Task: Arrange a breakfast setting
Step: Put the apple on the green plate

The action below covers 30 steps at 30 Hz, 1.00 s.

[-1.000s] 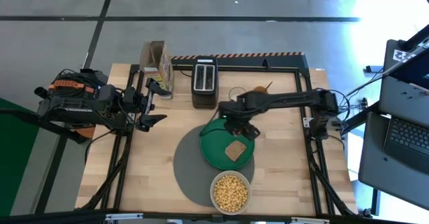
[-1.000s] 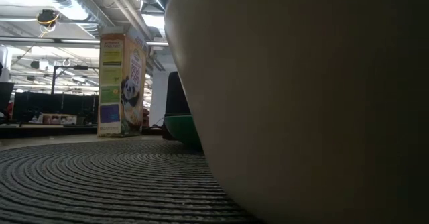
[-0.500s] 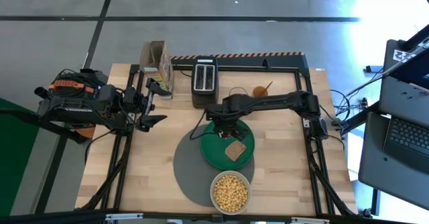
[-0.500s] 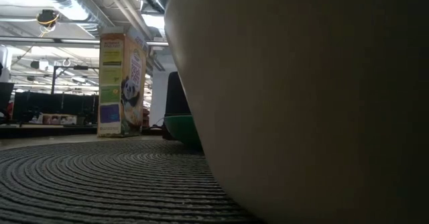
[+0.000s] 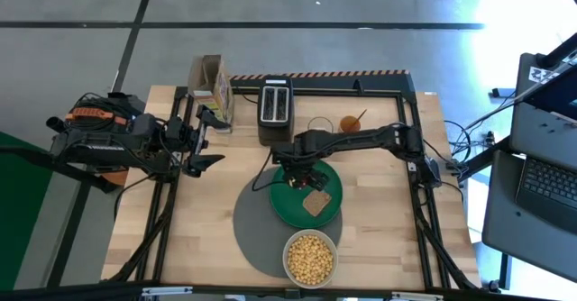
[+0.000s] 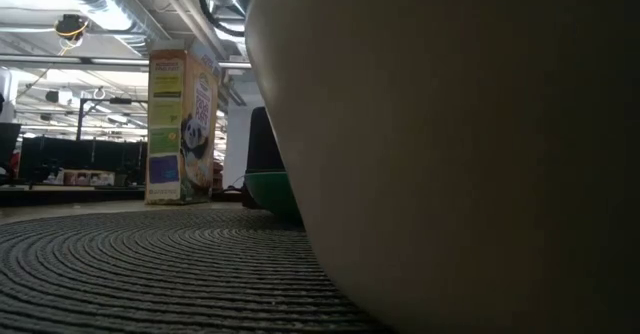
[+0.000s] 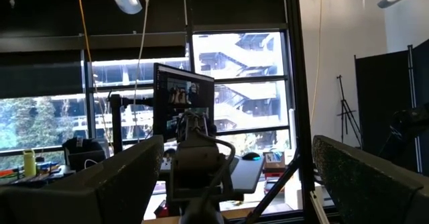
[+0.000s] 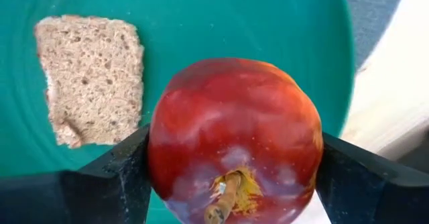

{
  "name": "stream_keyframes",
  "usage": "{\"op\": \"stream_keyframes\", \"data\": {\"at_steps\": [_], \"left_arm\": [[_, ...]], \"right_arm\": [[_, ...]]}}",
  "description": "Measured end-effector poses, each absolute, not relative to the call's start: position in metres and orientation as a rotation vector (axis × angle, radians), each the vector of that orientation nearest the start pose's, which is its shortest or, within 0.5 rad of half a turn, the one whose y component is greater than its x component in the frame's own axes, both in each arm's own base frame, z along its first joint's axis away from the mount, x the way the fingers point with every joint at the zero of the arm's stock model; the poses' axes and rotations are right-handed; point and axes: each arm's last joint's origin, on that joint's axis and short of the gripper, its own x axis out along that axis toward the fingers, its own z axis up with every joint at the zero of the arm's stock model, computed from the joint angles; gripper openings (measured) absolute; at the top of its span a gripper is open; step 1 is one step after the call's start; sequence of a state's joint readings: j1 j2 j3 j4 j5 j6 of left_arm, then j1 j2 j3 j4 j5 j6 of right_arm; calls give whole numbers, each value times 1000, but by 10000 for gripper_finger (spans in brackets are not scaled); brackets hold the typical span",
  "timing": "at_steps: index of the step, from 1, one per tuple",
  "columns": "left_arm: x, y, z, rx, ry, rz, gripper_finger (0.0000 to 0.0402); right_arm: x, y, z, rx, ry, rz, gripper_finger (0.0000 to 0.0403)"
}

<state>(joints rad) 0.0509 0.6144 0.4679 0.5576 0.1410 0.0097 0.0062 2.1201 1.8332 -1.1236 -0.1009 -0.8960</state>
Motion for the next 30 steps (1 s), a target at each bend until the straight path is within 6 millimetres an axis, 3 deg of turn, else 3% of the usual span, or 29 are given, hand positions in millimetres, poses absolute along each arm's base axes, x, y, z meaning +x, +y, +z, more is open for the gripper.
{"op": "stream_keyframes", "data": {"at_steps": [19, 30], "left_arm": [[144, 3, 318, 49, -408, -85, 376], [144, 3, 317, 49, -406, -84, 376]], "right_arm": [[427, 6, 199, -642, 1344, 750, 311], [429, 5, 200, -642, 1361, 699, 354]]}}
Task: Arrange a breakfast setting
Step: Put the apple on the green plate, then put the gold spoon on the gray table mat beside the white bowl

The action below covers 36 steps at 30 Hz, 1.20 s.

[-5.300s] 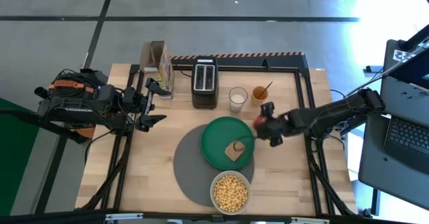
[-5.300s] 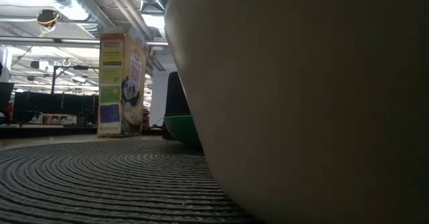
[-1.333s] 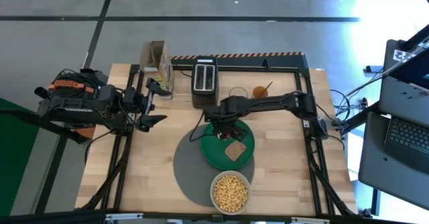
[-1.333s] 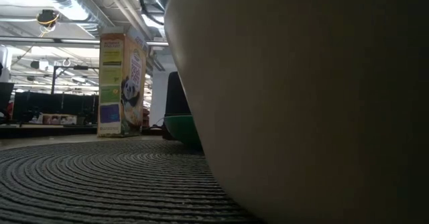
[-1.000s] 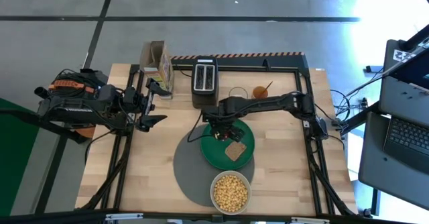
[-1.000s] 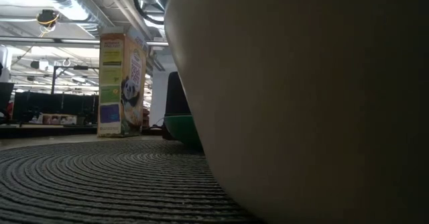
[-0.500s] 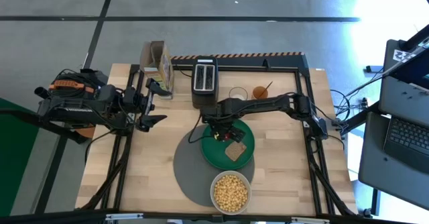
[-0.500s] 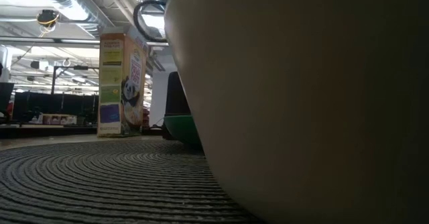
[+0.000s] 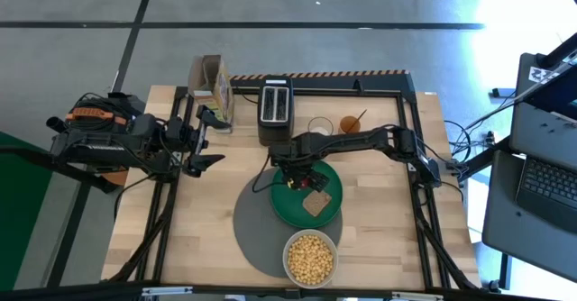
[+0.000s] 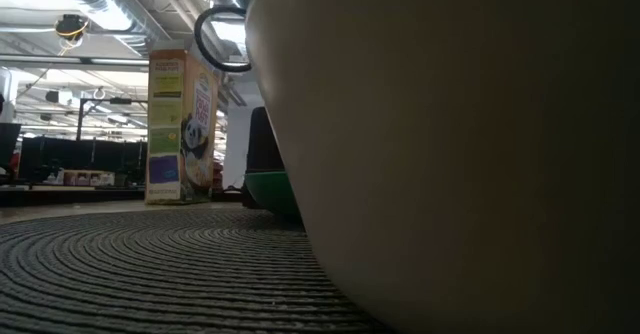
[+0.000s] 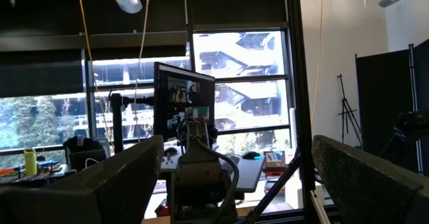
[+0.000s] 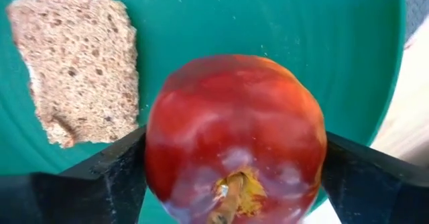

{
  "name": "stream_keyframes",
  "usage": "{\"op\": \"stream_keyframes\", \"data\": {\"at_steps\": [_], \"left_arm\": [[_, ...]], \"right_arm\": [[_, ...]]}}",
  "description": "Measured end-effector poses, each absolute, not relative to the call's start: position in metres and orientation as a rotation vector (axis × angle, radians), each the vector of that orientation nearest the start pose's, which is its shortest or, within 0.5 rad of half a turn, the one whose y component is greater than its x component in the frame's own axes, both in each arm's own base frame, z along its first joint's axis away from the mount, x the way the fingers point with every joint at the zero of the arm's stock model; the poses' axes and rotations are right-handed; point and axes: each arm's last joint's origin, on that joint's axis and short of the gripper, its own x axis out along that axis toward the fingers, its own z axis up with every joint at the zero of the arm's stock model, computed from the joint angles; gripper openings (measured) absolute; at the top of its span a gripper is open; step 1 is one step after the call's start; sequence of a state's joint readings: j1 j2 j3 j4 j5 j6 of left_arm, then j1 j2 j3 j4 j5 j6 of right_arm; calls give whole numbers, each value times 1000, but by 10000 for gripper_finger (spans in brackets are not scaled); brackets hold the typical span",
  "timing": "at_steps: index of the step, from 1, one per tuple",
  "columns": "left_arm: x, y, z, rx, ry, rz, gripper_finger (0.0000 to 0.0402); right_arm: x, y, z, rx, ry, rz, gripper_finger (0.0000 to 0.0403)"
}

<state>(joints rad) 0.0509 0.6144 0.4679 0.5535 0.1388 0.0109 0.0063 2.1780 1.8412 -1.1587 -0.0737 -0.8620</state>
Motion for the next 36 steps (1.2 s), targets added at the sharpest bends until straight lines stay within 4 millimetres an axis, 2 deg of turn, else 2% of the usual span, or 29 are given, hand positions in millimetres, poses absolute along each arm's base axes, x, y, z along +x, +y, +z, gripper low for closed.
{"op": "stream_keyframes", "data": {"at_steps": [6, 12, 25, 31, 36], "left_arm": [[144, 3, 317, 49, -406, -85, 376], [144, 3, 317, 49, -406, -85, 376], [144, 3, 317, 50, -405, -86, 376], [144, 3, 317, 49, -404, -86, 376], [144, 3, 317, 49, -403, -86, 376]], "right_arm": [[426, 5, 199, -613, 1393, 694, 395], [423, 5, 204, -600, 1424, 707, 392], [432, 5, 264, -624, 1339, 625, 399], [421, 4, 297, -581, 1382, 605, 399], [416, 3, 318, -560, 1367, 516, 399]]}}
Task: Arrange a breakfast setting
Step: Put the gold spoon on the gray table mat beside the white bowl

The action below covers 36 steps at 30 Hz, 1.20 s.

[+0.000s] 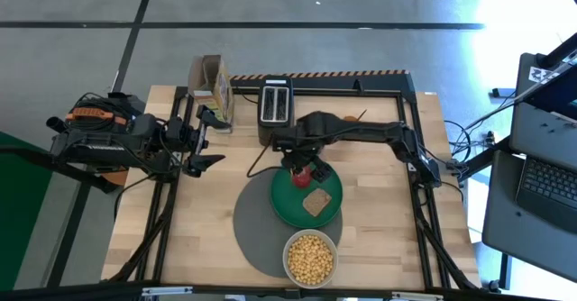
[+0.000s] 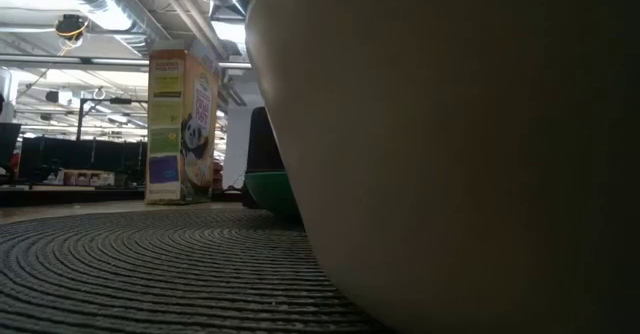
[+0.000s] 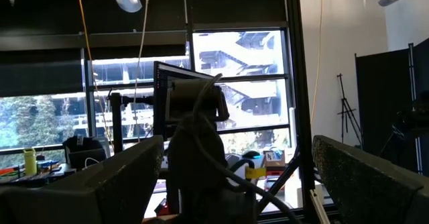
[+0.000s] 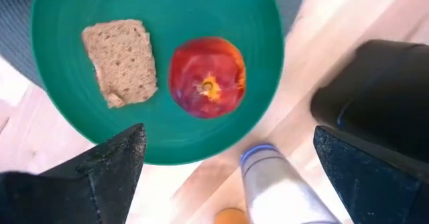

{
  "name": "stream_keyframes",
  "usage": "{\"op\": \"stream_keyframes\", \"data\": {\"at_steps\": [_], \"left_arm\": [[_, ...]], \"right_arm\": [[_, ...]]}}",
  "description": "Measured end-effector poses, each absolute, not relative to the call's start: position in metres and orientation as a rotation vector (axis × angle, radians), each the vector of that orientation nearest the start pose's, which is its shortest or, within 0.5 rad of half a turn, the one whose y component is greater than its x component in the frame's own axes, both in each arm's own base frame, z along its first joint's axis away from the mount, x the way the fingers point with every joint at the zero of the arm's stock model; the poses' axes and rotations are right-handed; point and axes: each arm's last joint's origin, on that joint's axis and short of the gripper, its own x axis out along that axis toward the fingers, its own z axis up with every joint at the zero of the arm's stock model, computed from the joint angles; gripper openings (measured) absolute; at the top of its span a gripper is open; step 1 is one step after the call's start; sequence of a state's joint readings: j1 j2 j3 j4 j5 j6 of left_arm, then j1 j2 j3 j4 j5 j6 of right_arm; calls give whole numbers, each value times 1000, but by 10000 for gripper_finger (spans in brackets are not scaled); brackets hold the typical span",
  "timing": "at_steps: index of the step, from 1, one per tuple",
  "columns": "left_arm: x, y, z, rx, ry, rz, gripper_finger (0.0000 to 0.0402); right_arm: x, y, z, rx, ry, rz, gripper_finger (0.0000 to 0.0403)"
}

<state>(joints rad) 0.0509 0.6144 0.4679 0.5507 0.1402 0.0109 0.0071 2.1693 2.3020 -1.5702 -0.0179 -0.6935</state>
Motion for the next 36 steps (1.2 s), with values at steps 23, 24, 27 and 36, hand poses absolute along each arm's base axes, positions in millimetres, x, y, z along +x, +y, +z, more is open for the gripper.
{"op": "stream_keyframes", "data": {"at_steps": [23, 24, 27, 36], "left_arm": [[146, 3, 313, 16, -354, -104, 376], [146, 3, 313, 15, -353, -104, 376], [146, 3, 313, 15, -350, -103, 376], [146, 4, 313, 10, -360, -70, 376]], "right_arm": [[352, 23, 337, -607, 922, 262, 399], [341, 20, 332, -602, 887, 226, 399], [305, 12, 310, -558, 771, 110, 399], [205, -4, 243, -393, 205, -270, 399]]}}
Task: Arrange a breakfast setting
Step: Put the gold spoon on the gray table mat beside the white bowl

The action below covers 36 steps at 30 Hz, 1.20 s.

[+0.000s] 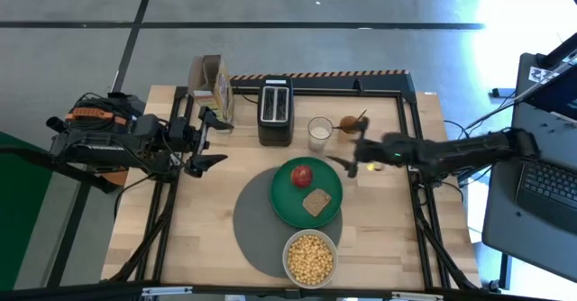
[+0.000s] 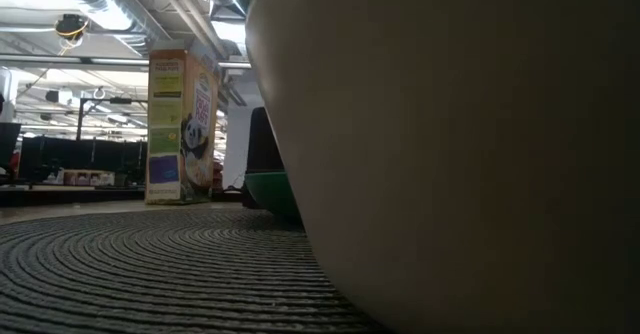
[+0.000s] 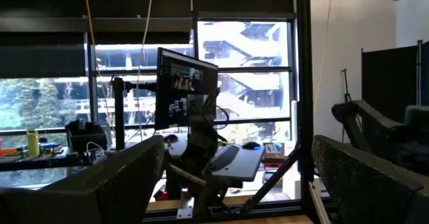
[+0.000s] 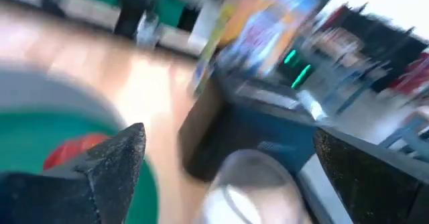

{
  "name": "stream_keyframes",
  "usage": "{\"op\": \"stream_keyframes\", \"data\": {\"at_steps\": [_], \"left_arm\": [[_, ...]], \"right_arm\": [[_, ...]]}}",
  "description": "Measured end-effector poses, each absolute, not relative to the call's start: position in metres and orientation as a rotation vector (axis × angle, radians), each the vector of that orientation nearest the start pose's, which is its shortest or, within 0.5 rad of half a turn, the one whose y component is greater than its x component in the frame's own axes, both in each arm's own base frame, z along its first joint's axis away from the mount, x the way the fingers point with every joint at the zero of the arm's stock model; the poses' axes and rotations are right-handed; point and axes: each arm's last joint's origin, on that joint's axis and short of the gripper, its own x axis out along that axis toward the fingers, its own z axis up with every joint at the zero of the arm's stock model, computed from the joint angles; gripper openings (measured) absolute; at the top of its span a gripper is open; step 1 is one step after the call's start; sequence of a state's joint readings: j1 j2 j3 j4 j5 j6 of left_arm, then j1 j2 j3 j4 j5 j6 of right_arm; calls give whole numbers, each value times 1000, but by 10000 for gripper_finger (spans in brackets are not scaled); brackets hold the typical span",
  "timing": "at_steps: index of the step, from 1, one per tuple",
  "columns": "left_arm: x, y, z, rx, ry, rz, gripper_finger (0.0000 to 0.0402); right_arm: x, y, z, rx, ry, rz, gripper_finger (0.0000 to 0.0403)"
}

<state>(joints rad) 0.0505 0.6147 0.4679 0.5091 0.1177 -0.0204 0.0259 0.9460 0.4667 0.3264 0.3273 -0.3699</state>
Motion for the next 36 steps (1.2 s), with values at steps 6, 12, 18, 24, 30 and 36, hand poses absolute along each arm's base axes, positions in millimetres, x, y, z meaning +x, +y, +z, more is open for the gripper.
{"op": "stream_keyframes", "data": {"at_steps": [6, 12, 18, 24, 30, 36], "left_arm": [[146, 4, 313, 12, -361, -67, 376], [146, 4, 313, 13, -361, -67, 376], [146, 4, 313, 13, -360, -68, 376], [146, 4, 313, 13, -360, -68, 376], [145, 4, 314, 9, -370, -68, 376], [145, 4, 315, 8, -376, -69, 376]], "right_arm": [[163, -11, 221, -347, 39, -536, 399], [145, -19, 210, -234, 52, -879, 399], [142, -21, 207, -196, 68, -1024, 399], [144, -22, 201, -40, 20, -1030, 399], [145, -35, 177, 160, 67, -1113, 399], [148, -50, 171, 229, 49, -1161, 399]]}}
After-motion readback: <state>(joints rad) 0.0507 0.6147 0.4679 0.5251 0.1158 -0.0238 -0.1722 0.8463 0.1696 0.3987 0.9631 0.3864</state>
